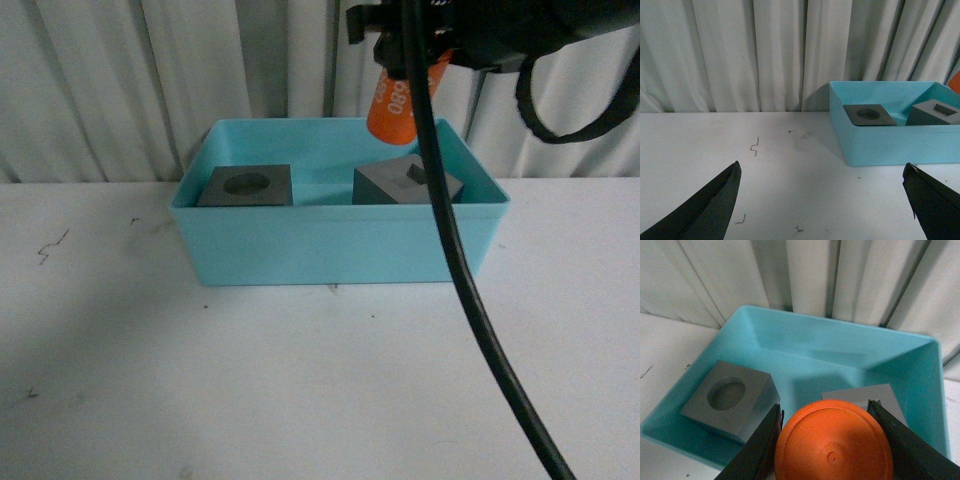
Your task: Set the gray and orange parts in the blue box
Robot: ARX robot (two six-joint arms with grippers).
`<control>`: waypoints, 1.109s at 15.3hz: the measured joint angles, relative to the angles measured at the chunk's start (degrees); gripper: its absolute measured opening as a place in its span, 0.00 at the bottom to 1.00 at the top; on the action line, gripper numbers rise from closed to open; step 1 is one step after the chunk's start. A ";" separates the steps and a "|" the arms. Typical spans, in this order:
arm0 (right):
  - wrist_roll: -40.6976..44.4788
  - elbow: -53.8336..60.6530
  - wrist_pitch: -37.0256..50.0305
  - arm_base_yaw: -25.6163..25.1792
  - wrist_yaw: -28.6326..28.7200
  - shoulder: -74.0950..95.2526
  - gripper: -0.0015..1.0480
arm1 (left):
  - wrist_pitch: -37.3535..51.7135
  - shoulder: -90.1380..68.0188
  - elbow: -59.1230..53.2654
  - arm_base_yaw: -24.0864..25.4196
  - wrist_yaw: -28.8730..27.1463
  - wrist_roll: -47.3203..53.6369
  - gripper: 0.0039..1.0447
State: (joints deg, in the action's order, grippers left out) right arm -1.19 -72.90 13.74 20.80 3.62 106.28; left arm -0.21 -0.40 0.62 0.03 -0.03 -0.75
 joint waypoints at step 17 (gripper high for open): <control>-0.98 -19.93 -6.47 5.84 -4.94 23.91 0.45 | 0.00 0.00 0.00 0.00 0.00 0.00 0.94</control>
State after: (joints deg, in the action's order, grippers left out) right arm -2.17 -92.84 7.27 26.63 -1.32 130.19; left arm -0.21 -0.40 0.62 0.03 -0.03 -0.75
